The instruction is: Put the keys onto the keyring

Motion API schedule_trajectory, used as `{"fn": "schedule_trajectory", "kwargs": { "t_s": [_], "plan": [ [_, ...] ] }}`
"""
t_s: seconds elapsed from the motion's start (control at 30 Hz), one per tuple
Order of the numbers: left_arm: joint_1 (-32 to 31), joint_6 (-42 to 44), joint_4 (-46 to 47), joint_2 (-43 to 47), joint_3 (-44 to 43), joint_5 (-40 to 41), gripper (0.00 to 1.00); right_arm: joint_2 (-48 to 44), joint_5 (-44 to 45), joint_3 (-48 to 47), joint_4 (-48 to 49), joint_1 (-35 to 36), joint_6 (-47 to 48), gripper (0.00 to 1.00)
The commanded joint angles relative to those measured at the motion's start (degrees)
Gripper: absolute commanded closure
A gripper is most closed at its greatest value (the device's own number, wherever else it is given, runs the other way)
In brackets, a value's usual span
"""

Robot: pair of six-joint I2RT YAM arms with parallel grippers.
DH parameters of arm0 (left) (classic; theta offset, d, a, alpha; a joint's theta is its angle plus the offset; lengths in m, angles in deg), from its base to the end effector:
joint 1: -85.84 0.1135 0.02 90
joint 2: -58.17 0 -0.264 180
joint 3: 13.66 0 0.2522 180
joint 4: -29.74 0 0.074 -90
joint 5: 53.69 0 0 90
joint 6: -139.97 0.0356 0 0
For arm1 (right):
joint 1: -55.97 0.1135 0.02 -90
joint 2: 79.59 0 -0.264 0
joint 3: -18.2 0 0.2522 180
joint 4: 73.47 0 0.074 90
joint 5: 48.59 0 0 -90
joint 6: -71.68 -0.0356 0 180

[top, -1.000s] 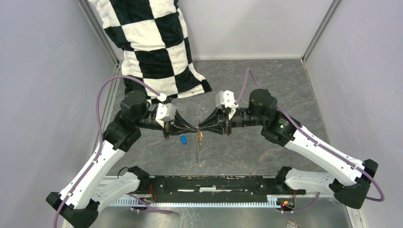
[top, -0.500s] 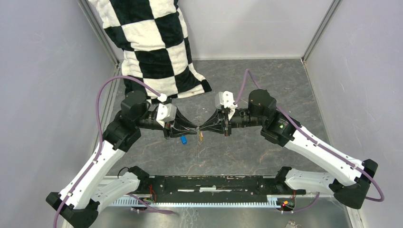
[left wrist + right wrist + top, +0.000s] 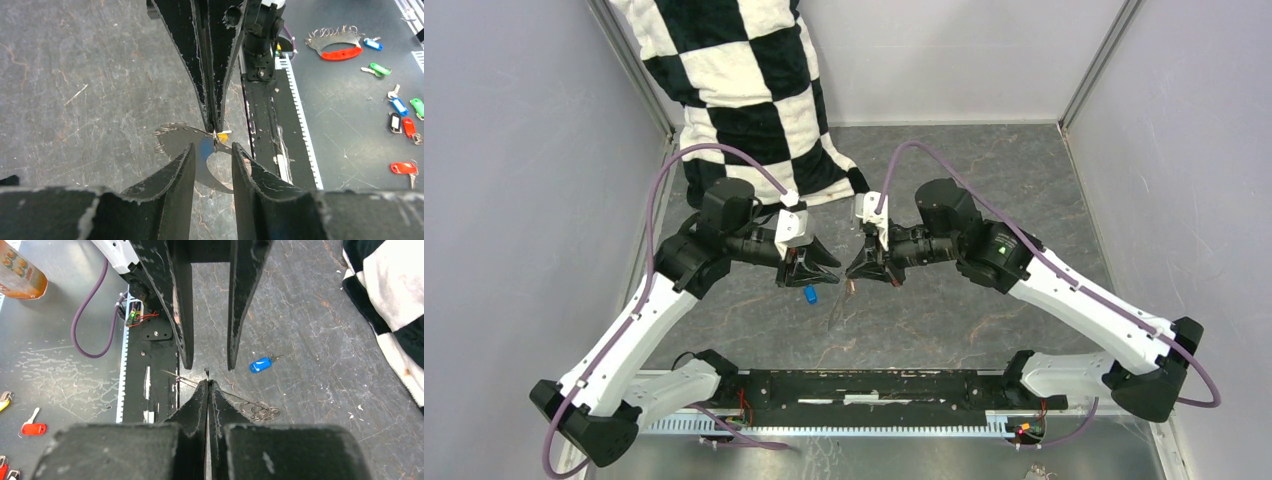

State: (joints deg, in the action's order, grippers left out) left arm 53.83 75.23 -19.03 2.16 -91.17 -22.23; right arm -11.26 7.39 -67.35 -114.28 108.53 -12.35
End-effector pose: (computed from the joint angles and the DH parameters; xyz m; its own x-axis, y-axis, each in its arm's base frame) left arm 0.1445 -0.1261 0.3824 0.0410 0.2370 -0.9706 0.9974 -0.0669 0.0258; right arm 0.1412 0.2172 0.3921 -0.1411 -0.3261 -0.9347 -0.9898 0.0632 0.1274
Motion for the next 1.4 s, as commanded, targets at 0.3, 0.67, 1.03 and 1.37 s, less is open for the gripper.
{"fn": "schedule_trajectory", "kwargs": {
  "t_s": [0.3,0.67,1.03,1.37],
  "plan": [
    [-0.5,9.55,-9.88,-3.78,-5.52,0.76,0.65,4.25,4.41,-9.88,-6.84,2.83,3.69,1.0],
    [-1.26,9.7,-9.77,-4.28,-5.22,1.41,0.76,6.63,4.12,-12.57,-7.93,3.78,3.95,1.0],
    [-1.35,10.15,-9.89,-3.67,-4.74,2.26,0.98,5.83,6.34,-13.41,-7.7,3.88,3.47,0.91],
    [-1.3,-10.26,10.38,1.07,1.72,5.08,0.98,-5.55,13.76,-4.08,5.97,1.28,-3.48,0.4]
  ]
}}
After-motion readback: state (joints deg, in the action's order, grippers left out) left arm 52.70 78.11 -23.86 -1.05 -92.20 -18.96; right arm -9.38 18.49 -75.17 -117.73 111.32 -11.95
